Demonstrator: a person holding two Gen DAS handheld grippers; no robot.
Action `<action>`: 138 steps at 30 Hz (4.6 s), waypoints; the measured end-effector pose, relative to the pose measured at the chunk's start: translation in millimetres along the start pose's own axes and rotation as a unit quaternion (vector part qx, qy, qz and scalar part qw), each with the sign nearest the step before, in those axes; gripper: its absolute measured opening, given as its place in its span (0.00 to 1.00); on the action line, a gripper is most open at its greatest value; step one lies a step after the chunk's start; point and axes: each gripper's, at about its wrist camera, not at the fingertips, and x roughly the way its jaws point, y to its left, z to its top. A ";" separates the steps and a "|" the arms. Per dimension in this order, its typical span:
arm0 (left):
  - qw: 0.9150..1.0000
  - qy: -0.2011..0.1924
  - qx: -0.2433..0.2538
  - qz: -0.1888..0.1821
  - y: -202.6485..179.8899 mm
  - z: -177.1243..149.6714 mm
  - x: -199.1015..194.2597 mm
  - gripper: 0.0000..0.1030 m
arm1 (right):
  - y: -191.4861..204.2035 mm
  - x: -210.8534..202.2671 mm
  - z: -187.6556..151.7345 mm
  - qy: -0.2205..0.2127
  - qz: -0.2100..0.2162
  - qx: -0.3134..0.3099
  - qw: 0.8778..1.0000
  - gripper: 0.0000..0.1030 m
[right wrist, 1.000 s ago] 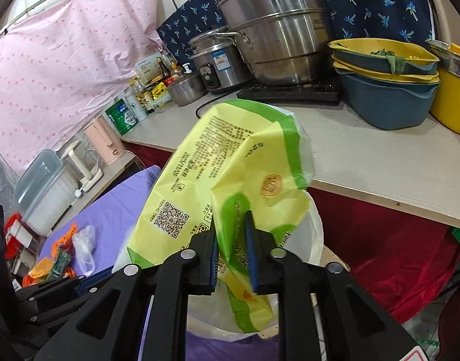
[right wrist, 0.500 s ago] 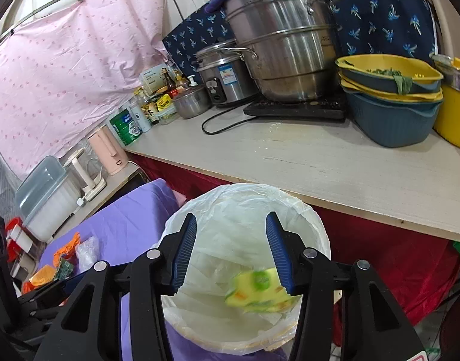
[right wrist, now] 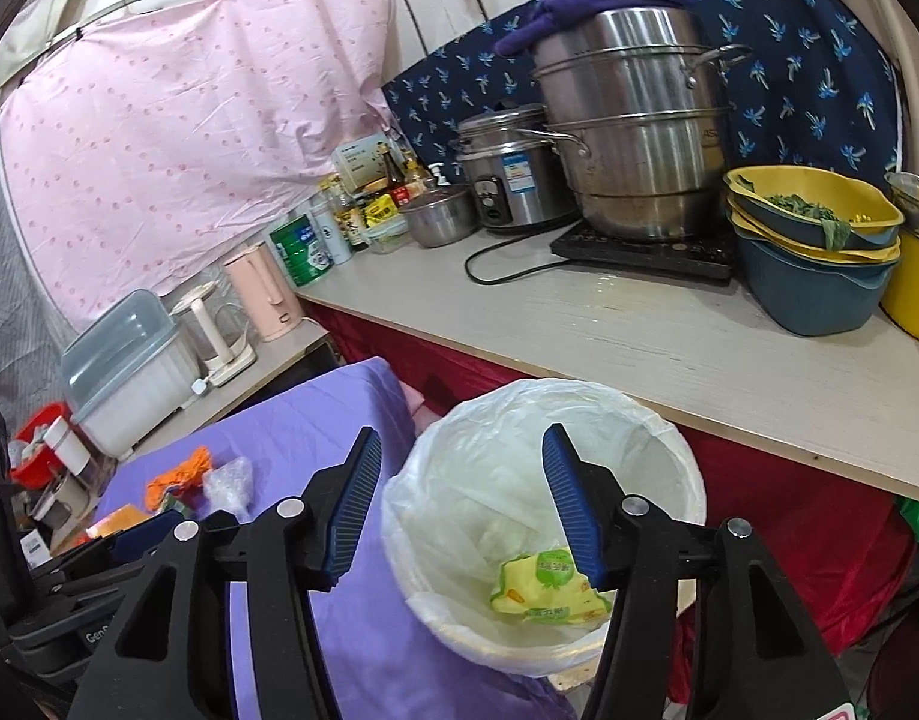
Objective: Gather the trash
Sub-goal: 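Move both tools back toward the trash on the table, then grasp the white tissue with the right tool while the left tool grasps the orange bag, then carry tissue and orange bag over the bin and open both tools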
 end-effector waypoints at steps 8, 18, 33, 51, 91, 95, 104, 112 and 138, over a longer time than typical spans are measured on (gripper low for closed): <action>0.999 -0.019 -0.025 0.030 40.2 -9.4 -40.8 0.72 | 39.0 -14.3 -9.5 0.007 0.024 -0.024 0.999 0.54; 0.992 -0.018 -0.076 0.095 117.4 -40.6 -85.8 0.72 | 96.4 -25.6 -33.9 0.026 0.064 -0.059 0.996 0.60; 0.969 -0.001 -0.151 0.195 225.9 -109.6 -134.0 0.72 | 194.5 -6.8 -116.5 0.113 0.120 -0.117 0.979 0.60; 0.948 0.032 -0.204 0.241 307.1 -167.0 -140.4 0.72 | 279.9 56.4 -214.1 0.215 0.136 -0.148 0.956 0.64; 0.963 0.016 -0.227 0.144 289.4 -119.9 -70.5 0.81 | 231.9 82.4 -212.5 0.214 0.088 -0.105 0.967 0.11; 0.961 0.002 -0.233 0.145 291.0 -107.8 -65.4 0.78 | 225.3 83.6 -208.0 0.214 0.090 -0.095 0.968 0.11; 0.969 0.017 -0.209 0.134 291.9 -102.6 -58.2 0.20 | 221.7 86.4 -203.5 0.213 0.100 -0.081 0.969 0.11; 0.969 -0.005 -0.200 0.144 282.6 -107.3 -79.8 0.08 | 219.6 76.6 -198.4 0.205 0.108 -0.081 0.969 0.11; 0.996 -0.077 -0.035 0.012 98.3 -26.2 -134.2 0.08 | 121.0 -26.6 -79.0 0.041 0.086 -0.032 0.995 0.11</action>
